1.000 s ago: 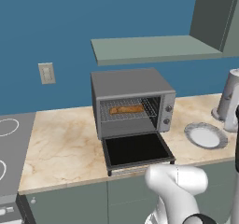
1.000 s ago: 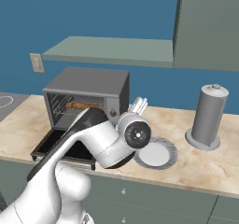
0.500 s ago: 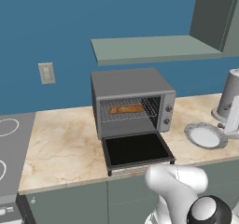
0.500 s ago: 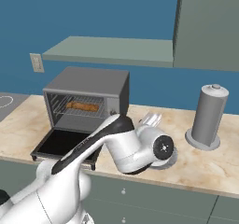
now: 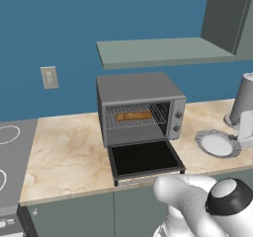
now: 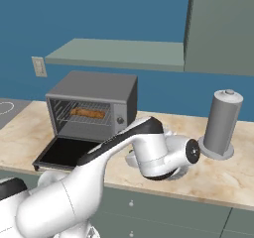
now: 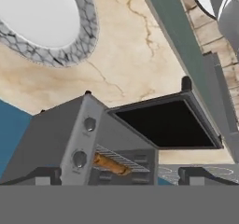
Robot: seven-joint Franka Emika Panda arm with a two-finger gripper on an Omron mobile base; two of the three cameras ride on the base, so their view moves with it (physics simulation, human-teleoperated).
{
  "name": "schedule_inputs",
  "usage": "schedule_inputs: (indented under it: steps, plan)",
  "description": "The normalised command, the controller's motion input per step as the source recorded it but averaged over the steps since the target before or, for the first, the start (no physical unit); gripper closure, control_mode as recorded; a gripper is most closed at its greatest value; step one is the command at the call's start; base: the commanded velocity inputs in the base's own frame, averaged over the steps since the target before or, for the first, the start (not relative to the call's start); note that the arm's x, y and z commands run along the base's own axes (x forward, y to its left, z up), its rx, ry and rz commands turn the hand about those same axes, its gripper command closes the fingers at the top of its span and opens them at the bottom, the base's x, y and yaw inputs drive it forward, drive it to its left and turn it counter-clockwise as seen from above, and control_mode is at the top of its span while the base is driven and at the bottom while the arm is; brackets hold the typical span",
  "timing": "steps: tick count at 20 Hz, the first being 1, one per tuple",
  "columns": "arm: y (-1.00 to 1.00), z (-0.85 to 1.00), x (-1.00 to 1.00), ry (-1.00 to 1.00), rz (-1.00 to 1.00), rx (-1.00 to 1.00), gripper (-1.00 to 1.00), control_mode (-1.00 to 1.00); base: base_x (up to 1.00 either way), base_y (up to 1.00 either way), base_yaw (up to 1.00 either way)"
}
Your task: Pull the toaster oven rack outwards. Pick up the baguette from the plate and place it on the toaster oven rack. Close the toaster oven door fully and set the temperature to the lowest setting.
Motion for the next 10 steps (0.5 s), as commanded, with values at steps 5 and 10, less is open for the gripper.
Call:
schedule_inputs:
  steps: [5,10]
  plan:
    - [0.15,-0.1,-0.06,0.09,0.04,0.14,-1.0,-1.0,0.0,0.0,0.0]
    - [0.47,-0.02,-0.09,0.0,0.02,0.02,-1.0,-1.0,0.0,0.0,0.0]
